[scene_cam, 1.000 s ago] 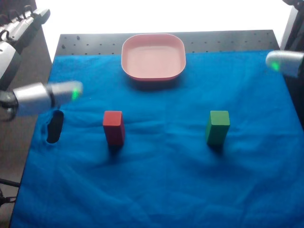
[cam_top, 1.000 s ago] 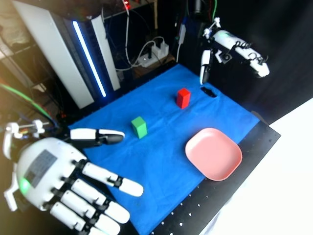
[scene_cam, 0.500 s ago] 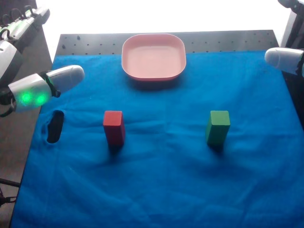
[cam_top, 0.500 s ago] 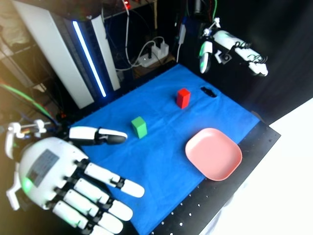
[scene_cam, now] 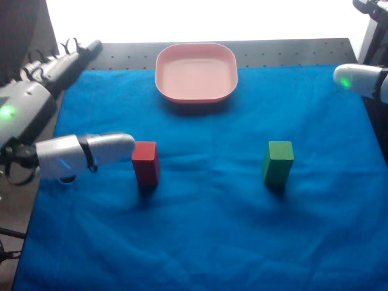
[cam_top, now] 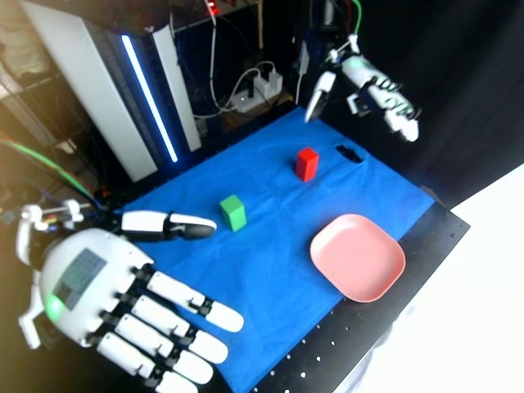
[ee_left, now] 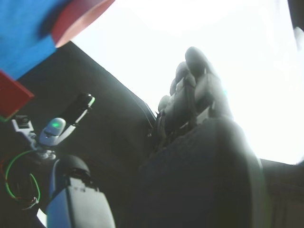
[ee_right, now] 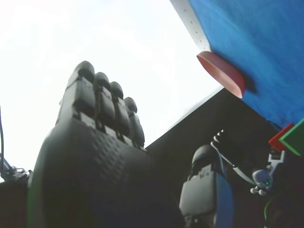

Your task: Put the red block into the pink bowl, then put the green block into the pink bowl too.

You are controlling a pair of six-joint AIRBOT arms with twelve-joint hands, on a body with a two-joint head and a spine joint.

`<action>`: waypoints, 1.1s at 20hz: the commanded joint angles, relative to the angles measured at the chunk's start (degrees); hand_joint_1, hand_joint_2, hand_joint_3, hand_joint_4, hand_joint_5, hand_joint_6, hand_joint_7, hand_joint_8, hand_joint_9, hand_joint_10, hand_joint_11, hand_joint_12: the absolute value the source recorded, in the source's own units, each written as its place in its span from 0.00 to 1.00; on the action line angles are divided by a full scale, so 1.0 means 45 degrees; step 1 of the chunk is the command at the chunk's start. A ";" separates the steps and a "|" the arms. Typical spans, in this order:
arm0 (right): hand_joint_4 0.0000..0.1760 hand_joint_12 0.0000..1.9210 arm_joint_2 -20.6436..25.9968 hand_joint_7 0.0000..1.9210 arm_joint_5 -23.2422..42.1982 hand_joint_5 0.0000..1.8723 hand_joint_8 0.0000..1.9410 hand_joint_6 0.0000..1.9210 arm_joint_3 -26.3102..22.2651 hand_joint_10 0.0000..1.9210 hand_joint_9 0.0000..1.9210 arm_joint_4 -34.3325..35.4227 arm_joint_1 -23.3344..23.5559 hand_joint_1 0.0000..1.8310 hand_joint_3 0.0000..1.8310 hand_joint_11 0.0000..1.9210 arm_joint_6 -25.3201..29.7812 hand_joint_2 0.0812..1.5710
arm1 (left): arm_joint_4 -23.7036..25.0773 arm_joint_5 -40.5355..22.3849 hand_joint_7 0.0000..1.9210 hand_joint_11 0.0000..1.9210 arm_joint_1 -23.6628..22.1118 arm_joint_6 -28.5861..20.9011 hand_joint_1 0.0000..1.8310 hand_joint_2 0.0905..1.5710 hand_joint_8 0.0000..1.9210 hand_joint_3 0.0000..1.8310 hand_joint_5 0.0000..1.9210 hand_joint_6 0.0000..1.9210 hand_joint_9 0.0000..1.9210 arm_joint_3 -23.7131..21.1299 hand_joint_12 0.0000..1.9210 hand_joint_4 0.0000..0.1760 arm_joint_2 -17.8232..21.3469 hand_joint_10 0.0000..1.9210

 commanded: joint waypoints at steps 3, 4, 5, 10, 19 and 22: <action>0.23 0.07 -0.0088 0.05 0.1568 0.05 0.00 0.00 0.0143 0.00 0.04 -0.0059 0.0103 0.13 0.00 0.00 0.0043 0.58 | 0.0381 -0.1628 0.10 0.09 0.0083 -0.0453 0.40 0.46 0.00 0.00 0.07 0.00 0.11 0.0042 0.06 0.39 -0.0295 0.00; 0.25 0.07 -0.0105 0.05 0.1568 0.05 0.00 0.00 0.0149 0.00 0.03 -0.0053 0.0103 0.12 0.00 0.00 0.0043 0.58 | 0.0453 -0.1588 0.11 0.10 0.0096 -0.0528 0.43 0.45 0.00 0.00 0.08 0.00 0.12 0.0048 0.06 0.33 -0.0345 0.00; 0.35 0.11 -0.0121 0.06 0.1567 0.05 0.00 0.00 0.0155 0.00 0.04 -0.0041 0.0103 0.11 0.00 0.00 0.0044 0.56 | 0.0551 -0.1506 0.12 0.13 0.0103 -0.0619 0.44 0.44 0.00 0.00 0.09 0.00 0.13 0.0055 0.05 0.13 -0.0419 0.00; 0.39 0.00 -0.0208 0.03 0.1565 0.03 0.00 0.00 0.0189 0.00 0.01 -0.0012 0.0103 0.11 0.01 0.00 0.0067 0.60 | 0.0872 -0.1272 0.16 0.15 0.0113 -0.0976 0.47 0.42 0.01 0.00 0.13 0.00 0.17 0.0104 0.04 0.00 -0.0865 0.00; 0.56 0.00 -0.0289 0.04 0.1565 0.03 0.00 0.00 0.0233 0.00 0.01 -0.0003 0.0103 0.09 0.00 0.00 0.0141 0.61 | 0.0883 -0.1158 0.27 0.03 0.0113 -0.1570 0.51 0.46 0.00 0.00 0.25 0.00 0.26 0.0397 0.45 0.00 -0.1389 0.00; 0.42 0.00 -0.0298 0.03 0.1567 0.04 0.00 0.00 0.0233 0.00 0.01 0.0006 0.0103 0.11 0.00 0.00 0.0155 0.61 | 0.0785 -0.0909 0.30 0.08 0.0115 -0.1805 0.55 0.47 0.00 0.00 0.28 0.00 0.29 0.0618 0.40 0.00 -0.1691 0.00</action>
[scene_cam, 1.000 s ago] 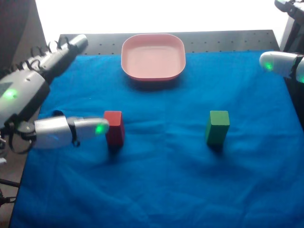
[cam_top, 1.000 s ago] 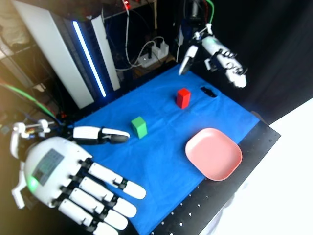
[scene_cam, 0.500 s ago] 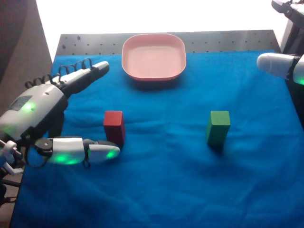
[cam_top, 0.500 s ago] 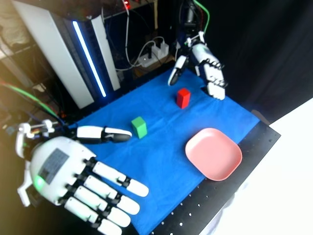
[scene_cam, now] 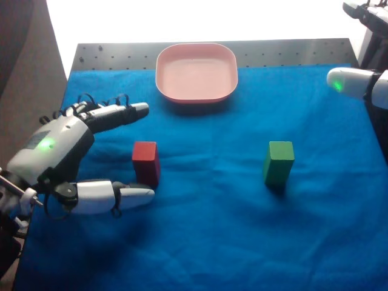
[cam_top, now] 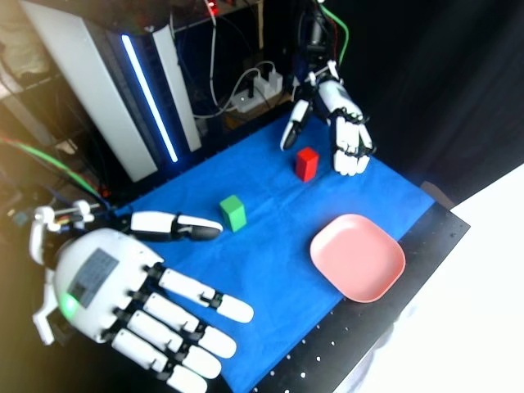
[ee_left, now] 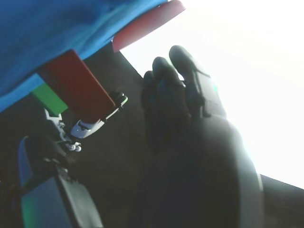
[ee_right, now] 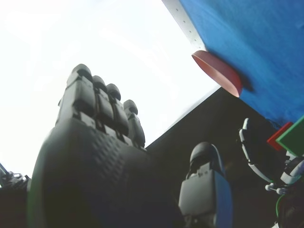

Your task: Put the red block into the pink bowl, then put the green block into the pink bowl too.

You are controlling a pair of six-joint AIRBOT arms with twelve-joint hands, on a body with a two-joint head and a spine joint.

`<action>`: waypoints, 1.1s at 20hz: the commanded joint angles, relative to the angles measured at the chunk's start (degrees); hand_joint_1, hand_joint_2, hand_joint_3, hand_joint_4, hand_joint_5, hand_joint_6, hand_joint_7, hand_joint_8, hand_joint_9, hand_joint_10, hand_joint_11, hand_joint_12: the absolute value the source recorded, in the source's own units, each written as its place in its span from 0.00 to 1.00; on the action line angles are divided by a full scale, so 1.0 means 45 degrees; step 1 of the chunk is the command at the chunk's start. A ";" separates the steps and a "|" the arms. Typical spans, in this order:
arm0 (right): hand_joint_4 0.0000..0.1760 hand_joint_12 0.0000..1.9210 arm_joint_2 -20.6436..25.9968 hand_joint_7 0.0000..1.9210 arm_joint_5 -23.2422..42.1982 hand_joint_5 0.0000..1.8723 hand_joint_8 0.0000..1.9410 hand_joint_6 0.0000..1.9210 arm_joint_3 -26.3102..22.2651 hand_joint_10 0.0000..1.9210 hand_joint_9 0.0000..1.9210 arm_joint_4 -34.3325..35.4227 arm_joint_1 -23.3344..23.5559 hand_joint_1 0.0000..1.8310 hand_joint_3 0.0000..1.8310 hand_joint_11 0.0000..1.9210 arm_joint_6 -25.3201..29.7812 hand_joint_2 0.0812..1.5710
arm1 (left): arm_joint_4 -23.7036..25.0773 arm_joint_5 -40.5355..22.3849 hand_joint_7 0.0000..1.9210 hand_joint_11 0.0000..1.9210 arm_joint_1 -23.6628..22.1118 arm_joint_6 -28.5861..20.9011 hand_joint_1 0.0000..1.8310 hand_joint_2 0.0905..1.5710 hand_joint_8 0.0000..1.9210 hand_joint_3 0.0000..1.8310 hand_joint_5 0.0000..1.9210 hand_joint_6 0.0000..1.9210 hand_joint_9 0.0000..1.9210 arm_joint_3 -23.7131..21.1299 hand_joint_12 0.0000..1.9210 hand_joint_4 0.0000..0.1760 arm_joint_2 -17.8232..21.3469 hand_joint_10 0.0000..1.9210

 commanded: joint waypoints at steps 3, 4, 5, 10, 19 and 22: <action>0.51 0.00 0.0026 0.03 0.1615 0.04 0.00 0.00 0.0105 0.00 0.01 -0.0045 0.0108 0.11 0.00 0.01 0.0070 0.60 | 0.0316 -0.1069 0.34 0.11 -0.0113 -0.0556 0.58 0.49 0.00 0.00 0.30 0.00 0.33 0.0201 0.39 0.00 -0.0302 0.00; 0.55 0.00 0.0013 0.03 0.1615 0.04 0.00 0.00 0.0107 0.00 0.01 -0.0044 0.0108 0.11 0.00 0.00 0.0071 0.60 | 0.0314 -0.1018 0.35 0.12 -0.0113 -0.0636 0.59 0.49 0.01 0.00 0.31 0.01 0.33 0.0250 0.39 0.00 -0.0360 0.01; 0.50 0.00 0.0003 0.04 0.1615 0.04 0.00 0.00 0.0111 0.00 0.01 -0.0043 0.0108 0.11 0.00 0.00 0.0073 0.59 | 0.0295 -0.0972 0.36 0.14 -0.0113 -0.0663 0.59 0.50 0.00 0.00 0.33 0.00 0.34 0.0278 0.38 0.00 -0.0407 0.00; 0.46 0.00 -0.0016 0.03 0.1615 0.03 0.00 0.00 0.0135 0.00 0.01 -0.0039 0.0108 0.11 0.00 0.00 0.0082 0.61 | 0.0276 -0.0744 0.44 0.19 -0.0114 -0.1018 0.62 0.53 0.01 0.00 0.40 0.01 0.40 0.0537 0.42 0.00 -0.0688 0.01; 0.56 0.00 -0.0040 0.04 0.1616 0.02 0.00 0.00 0.0152 0.00 0.01 -0.0037 0.0108 0.11 0.00 0.00 0.0083 0.60 | 0.0472 -0.0683 0.63 0.48 -0.0142 -0.1457 0.71 0.61 0.41 0.00 0.74 0.00 0.64 0.0698 0.65 0.00 -0.0916 0.29; 0.38 0.00 -0.0042 0.04 0.1616 0.03 0.00 0.00 0.0152 0.00 0.01 -0.0037 0.0108 0.12 0.00 0.00 0.0084 0.60 | 0.0472 -0.0729 0.66 0.49 -0.0140 -0.1465 0.70 0.60 0.32 0.00 0.76 0.01 0.65 0.0680 0.63 0.00 -0.0912 0.25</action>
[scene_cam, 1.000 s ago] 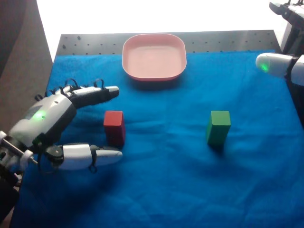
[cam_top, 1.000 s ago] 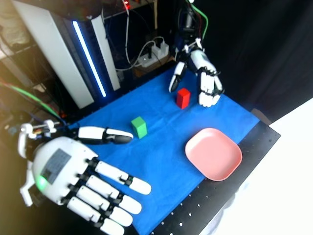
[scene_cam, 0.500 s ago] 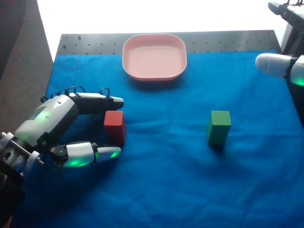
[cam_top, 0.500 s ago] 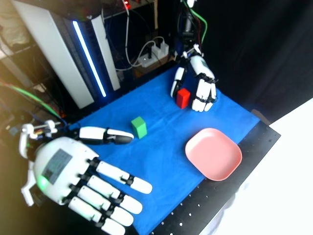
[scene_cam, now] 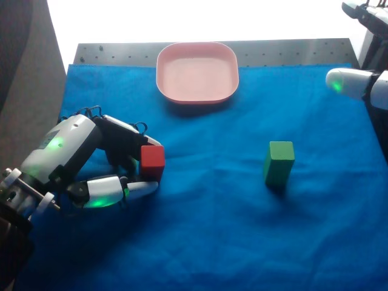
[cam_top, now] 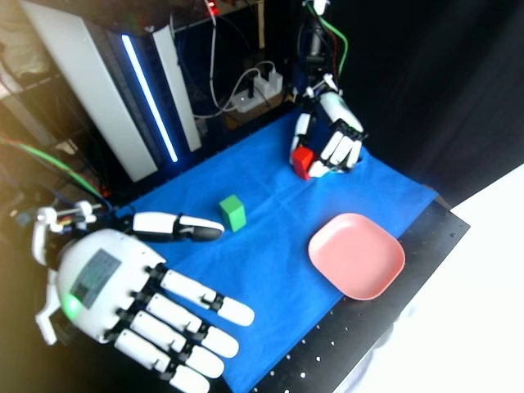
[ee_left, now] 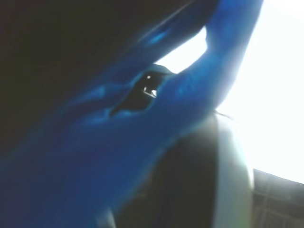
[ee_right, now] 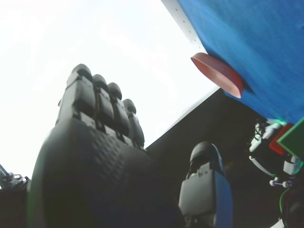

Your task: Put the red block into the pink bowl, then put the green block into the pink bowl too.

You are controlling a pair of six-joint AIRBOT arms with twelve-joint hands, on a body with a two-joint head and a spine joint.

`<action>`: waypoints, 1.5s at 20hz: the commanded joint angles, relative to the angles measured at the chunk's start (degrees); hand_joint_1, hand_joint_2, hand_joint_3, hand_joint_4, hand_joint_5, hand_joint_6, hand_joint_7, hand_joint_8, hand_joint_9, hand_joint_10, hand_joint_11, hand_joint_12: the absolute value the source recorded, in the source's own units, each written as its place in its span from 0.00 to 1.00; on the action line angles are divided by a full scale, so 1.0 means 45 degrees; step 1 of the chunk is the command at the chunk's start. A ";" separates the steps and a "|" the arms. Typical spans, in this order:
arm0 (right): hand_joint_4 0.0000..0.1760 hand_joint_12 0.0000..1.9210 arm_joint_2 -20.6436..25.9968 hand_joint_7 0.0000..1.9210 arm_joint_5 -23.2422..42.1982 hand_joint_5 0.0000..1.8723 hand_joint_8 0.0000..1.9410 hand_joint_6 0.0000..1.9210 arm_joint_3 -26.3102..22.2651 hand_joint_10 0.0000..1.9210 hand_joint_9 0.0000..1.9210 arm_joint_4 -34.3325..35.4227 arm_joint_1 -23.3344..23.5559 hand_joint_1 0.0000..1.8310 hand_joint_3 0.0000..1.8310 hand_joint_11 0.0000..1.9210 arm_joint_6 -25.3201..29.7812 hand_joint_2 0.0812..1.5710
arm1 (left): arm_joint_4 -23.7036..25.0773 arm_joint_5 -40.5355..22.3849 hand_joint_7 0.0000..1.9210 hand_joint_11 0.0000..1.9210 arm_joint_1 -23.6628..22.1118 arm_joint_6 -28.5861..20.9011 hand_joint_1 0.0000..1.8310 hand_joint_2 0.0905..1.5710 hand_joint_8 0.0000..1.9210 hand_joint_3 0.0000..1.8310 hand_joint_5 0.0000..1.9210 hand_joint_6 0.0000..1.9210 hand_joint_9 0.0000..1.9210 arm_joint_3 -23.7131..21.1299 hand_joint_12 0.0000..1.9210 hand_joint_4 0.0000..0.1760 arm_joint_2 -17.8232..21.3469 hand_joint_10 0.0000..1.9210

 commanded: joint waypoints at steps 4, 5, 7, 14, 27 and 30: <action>0.42 0.00 0.0014 0.05 0.1616 0.03 0.00 0.00 0.0100 0.00 0.02 -0.0086 0.0103 0.11 0.00 0.01 0.0065 0.60 | 0.0221 -0.0668 0.71 0.49 -0.0035 -0.0179 0.70 0.59 0.21 0.00 0.77 0.01 0.67 -0.0034 0.56 0.12 -0.0116 0.17; 0.48 0.00 0.0003 0.05 0.1616 0.03 0.00 0.00 0.0100 0.00 0.02 -0.0086 0.0103 0.10 0.00 0.01 0.0065 0.60 | 0.0209 -0.0674 0.70 0.48 -0.0044 -0.0180 0.70 0.59 0.22 0.00 0.77 0.01 0.68 -0.0011 0.57 0.06 -0.0080 0.15; 0.44 0.00 -0.0044 0.05 0.1616 0.03 0.00 0.00 0.0115 0.00 0.01 -0.0083 0.0103 0.11 0.00 0.00 0.0066 0.60 | 0.0195 -0.0707 0.61 0.48 -0.0340 -0.0178 0.67 0.59 0.53 0.00 0.77 0.01 0.60 0.0185 0.82 0.00 0.0258 0.59; 0.58 0.00 -0.0166 0.04 0.1614 0.04 0.00 0.00 0.0221 0.00 0.01 -0.0076 0.0103 0.11 0.00 0.00 0.0142 0.59 | 0.0294 -0.0065 0.55 0.59 -0.1395 -0.0126 0.67 0.59 0.84 0.00 0.77 0.01 0.56 0.1000 1.00 0.00 0.0719 1.00; 0.41 0.00 -0.0505 0.04 0.1613 0.02 0.00 0.00 0.0506 0.00 0.01 -0.0080 0.0103 0.09 0.00 0.00 0.0582 0.61 | 0.0618 0.2318 0.74 0.44 -0.3510 -0.0117 0.70 0.59 0.15 0.00 0.74 0.03 0.64 0.3105 0.47 0.00 0.0304 0.11; 0.39 0.00 -0.0534 0.05 0.1611 0.02 0.00 0.00 0.0506 0.00 0.01 -0.0085 0.0103 0.10 0.00 0.00 0.0622 0.61 | 0.0753 0.2754 0.67 0.37 -0.3970 -0.0119 0.70 0.61 0.30 0.00 0.75 0.01 0.64 0.3534 0.59 0.00 0.0059 0.08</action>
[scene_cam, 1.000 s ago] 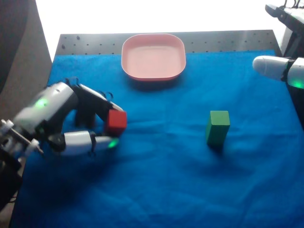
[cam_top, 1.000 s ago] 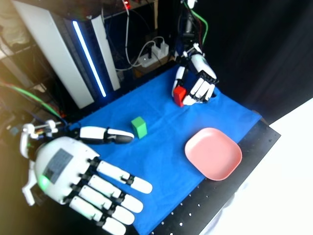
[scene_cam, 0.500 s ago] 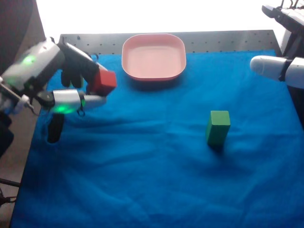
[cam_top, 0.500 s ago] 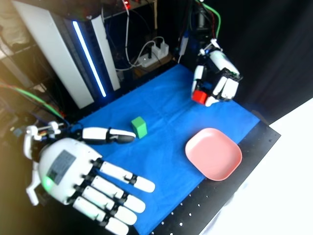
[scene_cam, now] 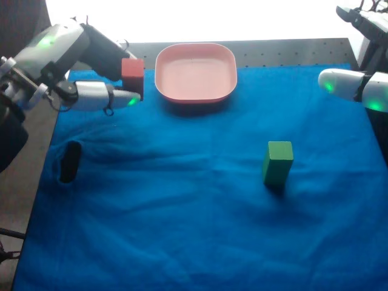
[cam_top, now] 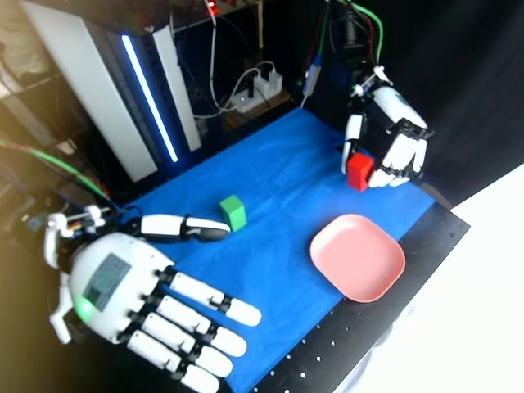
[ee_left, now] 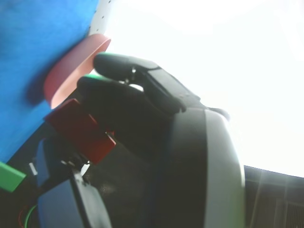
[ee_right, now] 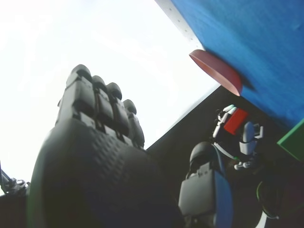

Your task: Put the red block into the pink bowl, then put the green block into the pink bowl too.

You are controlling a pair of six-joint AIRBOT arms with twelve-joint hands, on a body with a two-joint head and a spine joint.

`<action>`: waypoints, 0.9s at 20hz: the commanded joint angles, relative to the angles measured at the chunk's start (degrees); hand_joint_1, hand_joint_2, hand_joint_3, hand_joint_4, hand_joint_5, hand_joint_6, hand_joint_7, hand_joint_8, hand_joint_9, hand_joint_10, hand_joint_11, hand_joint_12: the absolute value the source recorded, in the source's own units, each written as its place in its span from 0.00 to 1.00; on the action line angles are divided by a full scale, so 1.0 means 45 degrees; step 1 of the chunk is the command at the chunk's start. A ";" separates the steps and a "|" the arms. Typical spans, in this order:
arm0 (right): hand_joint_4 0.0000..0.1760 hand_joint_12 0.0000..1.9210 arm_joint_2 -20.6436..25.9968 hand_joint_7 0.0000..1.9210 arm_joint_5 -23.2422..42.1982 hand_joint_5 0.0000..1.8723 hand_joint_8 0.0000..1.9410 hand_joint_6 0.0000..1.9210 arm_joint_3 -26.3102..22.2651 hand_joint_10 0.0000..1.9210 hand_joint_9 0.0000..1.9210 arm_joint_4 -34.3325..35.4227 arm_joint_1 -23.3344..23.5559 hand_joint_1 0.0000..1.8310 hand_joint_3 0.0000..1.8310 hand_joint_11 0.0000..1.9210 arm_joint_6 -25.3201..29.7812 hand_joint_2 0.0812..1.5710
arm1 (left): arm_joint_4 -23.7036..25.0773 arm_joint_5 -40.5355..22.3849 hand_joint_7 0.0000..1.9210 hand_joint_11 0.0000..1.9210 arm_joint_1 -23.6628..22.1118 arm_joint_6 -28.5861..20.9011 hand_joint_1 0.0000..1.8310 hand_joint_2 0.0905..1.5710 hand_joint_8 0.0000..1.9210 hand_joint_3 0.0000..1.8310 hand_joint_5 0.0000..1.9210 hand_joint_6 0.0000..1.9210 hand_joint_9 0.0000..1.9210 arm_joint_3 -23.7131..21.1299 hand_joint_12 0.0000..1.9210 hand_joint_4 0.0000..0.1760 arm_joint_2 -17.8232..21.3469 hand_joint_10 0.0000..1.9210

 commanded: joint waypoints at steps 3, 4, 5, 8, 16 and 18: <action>0.33 0.00 -0.0044 0.04 0.1591 0.02 0.00 0.00 0.0079 0.00 0.01 -0.0107 0.0108 0.10 0.00 0.00 0.0123 0.62 | 0.0188 -0.1025 0.64 0.30 -0.0578 -0.0111 0.70 0.61 0.37 0.00 0.75 0.00 0.63 0.0432 0.58 0.00 -0.0283 0.07; 0.31 0.00 -0.0053 0.05 0.1591 0.02 0.00 0.00 0.0077 0.00 0.02 -0.0124 0.0107 0.10 0.00 0.00 0.0163 0.62 | 0.0302 -0.0704 0.64 0.28 -0.0822 -0.0117 0.70 0.61 0.38 0.00 0.74 0.00 0.63 0.0703 0.57 0.00 -0.0425 0.07; 0.26 0.00 -0.0063 0.07 0.1591 0.02 0.01 0.00 0.0076 0.00 0.02 -0.0145 0.0107 0.11 0.00 0.00 0.0184 0.62 | 0.0403 -0.0504 0.61 0.35 -0.1007 -0.0127 0.71 0.62 0.48 0.01 0.72 0.00 0.64 0.0871 0.68 0.00 -0.0505 0.21; 0.29 0.00 -0.0133 0.07 0.1591 0.02 0.01 0.00 0.0079 0.00 0.02 -0.0198 0.0107 0.11 0.00 0.00 0.0272 0.62 | 0.0554 -0.0331 0.56 0.35 -0.1533 -0.0153 0.71 0.64 0.57 0.00 0.72 0.00 0.53 0.1086 0.80 0.00 -0.0600 0.50; 0.30 0.02 -0.0372 0.07 0.1577 0.03 0.00 0.00 0.0234 0.01 0.06 -0.0494 0.0108 0.12 0.00 0.03 0.0661 0.62 | 0.1618 0.0451 0.55 0.38 -0.3190 -0.0409 0.70 0.64 0.57 0.00 0.74 0.00 0.52 0.2120 0.76 0.00 -0.1413 0.51; 0.37 0.02 -0.0424 0.08 0.1578 0.04 0.00 0.01 0.0287 0.01 0.07 -0.0577 0.0110 0.14 0.00 0.02 0.0867 0.62 | 0.1787 0.0433 0.56 0.48 -0.3359 -0.0697 0.70 0.64 0.56 0.00 0.73 0.00 0.57 0.2413 0.79 0.00 -0.1628 0.61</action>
